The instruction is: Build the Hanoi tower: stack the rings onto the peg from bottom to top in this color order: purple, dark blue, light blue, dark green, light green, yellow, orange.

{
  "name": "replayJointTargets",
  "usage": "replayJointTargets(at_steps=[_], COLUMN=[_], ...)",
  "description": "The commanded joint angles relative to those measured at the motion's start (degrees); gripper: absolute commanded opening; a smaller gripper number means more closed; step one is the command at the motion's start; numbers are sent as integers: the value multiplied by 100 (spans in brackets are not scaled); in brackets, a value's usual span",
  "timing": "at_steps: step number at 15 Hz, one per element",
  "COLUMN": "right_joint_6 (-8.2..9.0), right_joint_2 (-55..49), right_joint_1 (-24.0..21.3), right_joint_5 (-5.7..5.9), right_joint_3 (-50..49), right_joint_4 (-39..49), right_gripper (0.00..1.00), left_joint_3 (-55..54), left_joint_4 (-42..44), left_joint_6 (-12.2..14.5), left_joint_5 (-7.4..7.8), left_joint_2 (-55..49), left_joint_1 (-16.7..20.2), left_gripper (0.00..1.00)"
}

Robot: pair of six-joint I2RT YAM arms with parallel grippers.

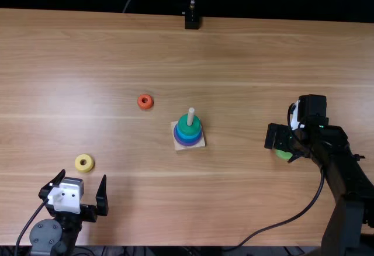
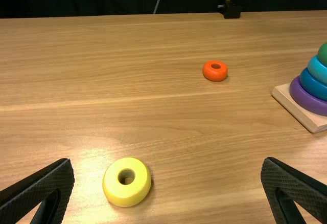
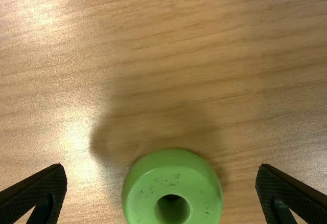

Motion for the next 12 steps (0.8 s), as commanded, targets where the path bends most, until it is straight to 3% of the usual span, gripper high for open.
replayJointTargets(at_steps=[1, 10, 11, 12], right_joint_6=[66, 66, 66, 66], right_joint_2=[133, 309, 317, 317], right_joint_1=[-74, -74, -74, -74], right_joint_5=[-43, -22, -11, -11], right_joint_3=[-145, -154, -189, -233], right_joint_4=[0, 11, 0, -10], right_gripper=[100, 100, 88, 54], left_joint_3=[-617, -617, -617, -617], left_joint_4=[-422, -422, -422, -422], left_joint_6=[84, 84, 84, 84], left_joint_5=[121, 121, 121, 121], left_joint_2=[-89, -89, -89, -89], left_joint_1=[34, 34, 34, 34], left_gripper=[100, 100, 100, 100])
